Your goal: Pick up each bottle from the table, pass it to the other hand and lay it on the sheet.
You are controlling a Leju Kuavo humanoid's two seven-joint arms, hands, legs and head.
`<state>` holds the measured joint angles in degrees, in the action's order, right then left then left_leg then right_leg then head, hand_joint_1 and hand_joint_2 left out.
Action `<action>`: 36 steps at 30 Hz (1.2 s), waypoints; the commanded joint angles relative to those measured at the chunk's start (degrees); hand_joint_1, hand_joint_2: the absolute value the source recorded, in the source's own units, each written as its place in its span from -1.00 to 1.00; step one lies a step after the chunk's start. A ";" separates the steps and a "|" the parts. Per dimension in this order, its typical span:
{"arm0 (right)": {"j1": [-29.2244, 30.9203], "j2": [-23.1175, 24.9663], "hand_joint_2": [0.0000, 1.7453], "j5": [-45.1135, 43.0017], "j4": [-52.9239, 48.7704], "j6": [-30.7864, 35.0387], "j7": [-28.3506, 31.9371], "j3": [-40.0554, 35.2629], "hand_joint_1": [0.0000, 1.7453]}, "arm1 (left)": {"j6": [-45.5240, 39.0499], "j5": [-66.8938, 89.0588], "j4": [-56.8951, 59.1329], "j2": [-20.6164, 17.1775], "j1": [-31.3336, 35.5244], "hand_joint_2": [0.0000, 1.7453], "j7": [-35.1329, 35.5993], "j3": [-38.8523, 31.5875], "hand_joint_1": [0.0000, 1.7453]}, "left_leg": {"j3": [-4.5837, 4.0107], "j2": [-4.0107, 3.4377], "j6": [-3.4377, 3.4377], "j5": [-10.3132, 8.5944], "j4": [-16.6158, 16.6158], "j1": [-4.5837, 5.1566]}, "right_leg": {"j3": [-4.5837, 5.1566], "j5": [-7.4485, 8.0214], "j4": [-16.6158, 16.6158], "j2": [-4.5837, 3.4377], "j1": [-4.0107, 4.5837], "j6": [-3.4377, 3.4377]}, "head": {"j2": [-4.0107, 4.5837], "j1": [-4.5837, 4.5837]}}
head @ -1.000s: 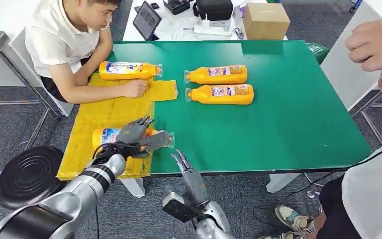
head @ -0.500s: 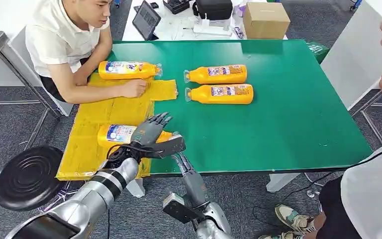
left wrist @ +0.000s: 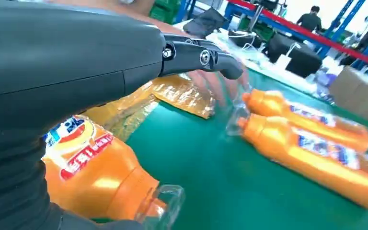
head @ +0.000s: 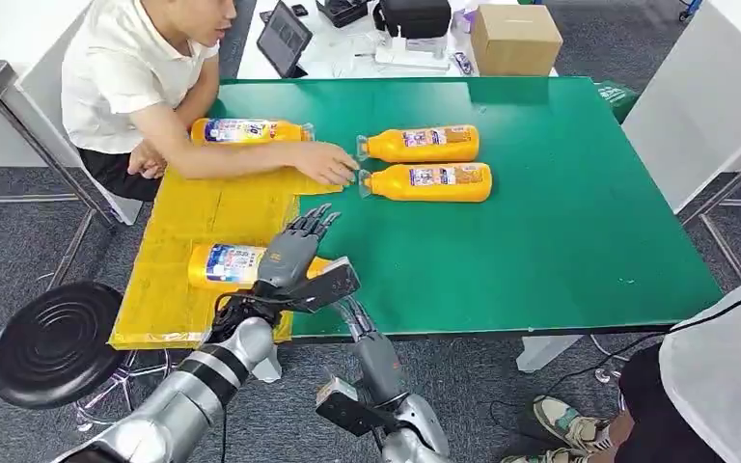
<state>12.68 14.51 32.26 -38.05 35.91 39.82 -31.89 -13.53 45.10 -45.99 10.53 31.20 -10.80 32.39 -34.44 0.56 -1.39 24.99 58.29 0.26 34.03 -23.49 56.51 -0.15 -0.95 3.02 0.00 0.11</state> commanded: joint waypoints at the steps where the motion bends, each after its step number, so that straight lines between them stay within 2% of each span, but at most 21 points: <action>1: -4.34 -7.00 -1.00 -16.30 -16.84 -3.29 0.18 -8.76 -1.00 | 12.64 -36.74 -19.85 -3.36 -13.96 1.00 -9.34 -9.15 -1.00 | 0.27 -0.22 0.10 0.10 -0.10 -0.04 | -0.21 -0.04 -0.09 -0.16 0.05 -0.12 | 0.00 0.00; 2: -6.22 -8.27 -1.00 -20.57 -23.99 -5.40 0.18 -9.88 -1.00 | 16.01 -47.55 -22.23 -2.42 -16.69 1.00 -9.46 -13.41 -1.00 | 0.22 -0.29 0.07 0.11 -0.08 -0.01 | -0.13 -0.04 -0.07 -0.23 0.02 -0.10 | 0.00 0.04; 3: -7.17 -9.21 1.00 -20.78 -27.43 -3.91 0.18 -11.02 -1.00 | 16.57 -51.88 -23.91 -3.49 -17.80 1.00 -9.12 -14.64 -1.00 | 0.28 -0.30 0.10 0.15 -0.07 -0.05 | -0.21 -0.06 -0.08 -0.23 0.06 -0.13 | 0.00 0.00; 6: -9.14 -11.89 1.00 -21.62 -37.36 -2.92 0.18 -12.97 -1.00 | 18.69 -59.73 -26.91 -5.63 -18.82 1.00 -7.59 -16.64 -1.00 | 0.09 -0.32 0.08 0.15 0.00 -0.02 | 0.01 -0.06 0.00 -0.27 0.02 -0.09 | 0.00 0.00; 8: -9.16 -12.68 1.00 -17.66 -39.00 3.28 0.18 -14.44 -1.00 | 19.51 -62.92 -28.52 -5.79 -19.87 1.00 -6.02 -17.22 -1.00 | 0.01 -0.36 0.11 0.17 0.04 -0.06 | 0.08 -0.07 0.03 -0.27 0.07 -0.13 | 0.00 0.00; 12: -9.67 -13.12 1.00 -18.84 -39.99 4.09 0.18 -14.59 -1.00 | 19.57 -64.09 -29.67 -5.56 -21.50 1.00 -5.57 -17.17 -1.00 | -0.08 -0.09 0.08 0.09 0.00 -0.04 | 0.13 -0.07 -0.01 -0.04 0.04 -0.10 | 0.00 0.02; 14: -12.18 -12.06 1.00 -21.21 -45.61 4.09 0.18 -10.80 -1.00 | 18.04 -64.23 -32.66 -5.91 -24.38 1.00 -5.63 -16.61 -1.00 | 0.01 -0.11 0.08 0.12 -0.01 -0.06 | 0.05 -0.10 -0.03 -0.07 0.06 -0.12 | 0.00 0.00; 17: -15.61 -10.59 1.00 -17.12 -49.50 4.09 0.18 -4.60 -1.00 | 16.32 -63.10 -38.88 -7.13 -30.39 1.00 -6.35 -16.06 -1.00 | -0.04 -0.19 0.08 0.13 0.00 -0.04 | 0.11 -0.10 -0.01 -0.13 0.03 -0.11 | 0.00 0.00; 18: -15.98 -10.97 1.00 -19.44 -48.90 4.09 0.18 -3.93 -1.00 | 14.92 -61.43 -40.96 -7.42 -32.42 1.00 -6.90 -16.13 -1.00 | -0.05 -0.18 0.07 0.12 -0.04 -0.01 | 0.12 -0.09 -0.02 -0.13 0.00 -0.09 | 0.00 0.00; 19: -16.78 -10.70 -1.00 -19.42 -49.07 4.09 0.18 -1.75 -1.00 | 13.36 -59.24 -42.76 -7.60 -34.17 1.00 -7.76 -16.24 -1.00 | 0.05 -0.17 0.10 0.17 -0.04 -0.03 | 0.00 -0.15 -0.03 -0.11 0.03 -0.14 | 0.00 -0.02; 20: -17.84 -10.04 -1.00 -18.00 -47.93 4.09 0.18 1.93 -1.00 | 11.20 -56.62 -44.64 -7.67 -36.09 1.00 -8.54 -16.26 -1.00 | 0.03 -0.23 0.08 0.17 -0.05 -0.02 | 0.05 -0.12 -0.04 -0.18 0.02 -0.11 | 0.00 0.02; 21: -18.79 -8.81 1.00 -14.18 -47.12 4.09 0.18 6.27 -1.00 | 10.52 -56.00 -45.44 -7.67 -36.97 1.00 -8.84 -16.31 -1.00 | 0.19 -0.32 0.10 0.24 -0.11 -0.03 | -0.09 -0.16 -0.10 -0.25 0.03 -0.14 | 0.00 0.02; 23: -19.88 -5.49 1.00 1.11 -44.29 4.09 0.18 17.55 -1.00 | 7.87 -52.27 -47.38 -7.99 -38.96 1.00 -9.73 -15.37 -1.00 | -0.02 -0.09 0.08 0.13 -0.07 -0.01 | 0.08 -0.12 -0.06 -0.03 0.01 -0.09 | 0.00 0.02; 25: -18.81 -4.51 1.00 11.63 -40.91 4.09 0.18 25.76 -1.00 | 6.26 -50.16 -47.74 -7.87 -39.45 1.00 -10.11 -14.41 -1.00 | -0.04 0.02 0.08 0.13 -0.06 -0.02 | 0.06 -0.13 -0.09 0.05 0.02 -0.10 | 0.00 0.00; 27: -17.81 -3.96 1.00 16.38 -40.71 4.09 0.18 30.25 -1.00 | 6.19 -49.83 -47.48 -7.68 -39.27 1.00 -10.16 -13.72 -1.00 | -0.02 -0.03 0.10 0.14 -0.08 0.00 | 0.05 -0.11 -0.11 0.00 0.01 -0.10 | 0.00 0.04; 28: -16.40 -3.60 1.00 24.85 -40.32 4.09 0.18 35.46 -1.00 | 6.27 -49.33 -46.86 -7.56 -38.74 1.00 -10.31 -12.73 -1.00 | -0.10 0.03 0.10 0.12 -0.07 0.00 | 0.12 -0.08 -0.11 0.06 0.01 -0.08 | 0.00 0.02; 33: -14.88 -4.56 1.00 25.52 -38.76 4.09 0.18 36.53 -1.00 | 6.31 -49.11 -46.25 -7.13 -38.09 1.00 -10.37 -12.21 -1.00 | -0.03 0.05 0.07 0.08 -0.08 -0.02 | 0.03 -0.06 -0.16 0.06 0.03 -0.10 | 0.00 0.02; 36: -12.49 -4.45 1.00 33.00 -36.66 4.09 0.18 39.47 -1.00 | 5.57 -47.32 -45.74 -6.81 -37.42 1.00 -11.34 -12.04 -1.00 | 0.01 0.02 0.06 0.08 -0.08 -0.02 | -0.03 -0.07 -0.13 0.04 0.03 -0.12 | 0.00 0.00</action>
<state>-4.61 8.66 57.46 -81.77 40.04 39.98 -4.54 -7.13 -4.17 -92.56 4.98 -7.48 -21.27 18.25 -34.59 0.59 -1.41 25.04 58.28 0.27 34.17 -23.52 56.44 -0.14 -0.97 3.00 0.00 0.11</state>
